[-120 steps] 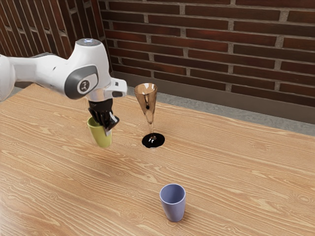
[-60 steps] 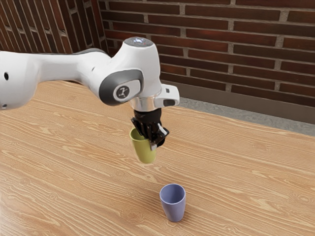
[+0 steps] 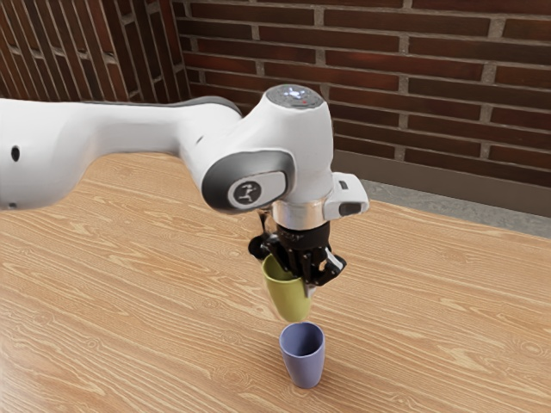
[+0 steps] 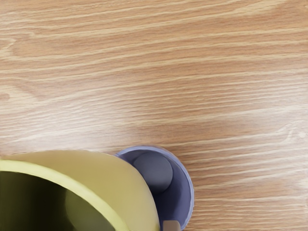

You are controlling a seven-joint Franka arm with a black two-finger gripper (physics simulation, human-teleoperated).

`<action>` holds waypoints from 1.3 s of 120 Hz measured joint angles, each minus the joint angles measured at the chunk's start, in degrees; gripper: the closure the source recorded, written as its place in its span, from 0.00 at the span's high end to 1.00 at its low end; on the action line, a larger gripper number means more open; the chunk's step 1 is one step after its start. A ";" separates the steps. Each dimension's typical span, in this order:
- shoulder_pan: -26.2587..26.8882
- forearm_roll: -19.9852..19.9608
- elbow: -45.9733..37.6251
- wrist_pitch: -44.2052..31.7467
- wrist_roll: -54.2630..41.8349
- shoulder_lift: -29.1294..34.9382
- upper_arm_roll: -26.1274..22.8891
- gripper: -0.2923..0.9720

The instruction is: Place the left cup onto the right cup

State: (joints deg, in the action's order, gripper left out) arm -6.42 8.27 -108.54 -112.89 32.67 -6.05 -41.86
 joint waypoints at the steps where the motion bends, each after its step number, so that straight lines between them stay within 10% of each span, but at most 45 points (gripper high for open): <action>1: -0.01 0.02 0.00 0.03 0.32 0.00 -0.19 0.17; 156: 0.05 2.65 -0.20 -1.52 26.15 -5.58 -2.96 0.17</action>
State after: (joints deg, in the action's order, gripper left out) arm -6.37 10.92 -108.74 -114.41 58.81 -11.63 -44.83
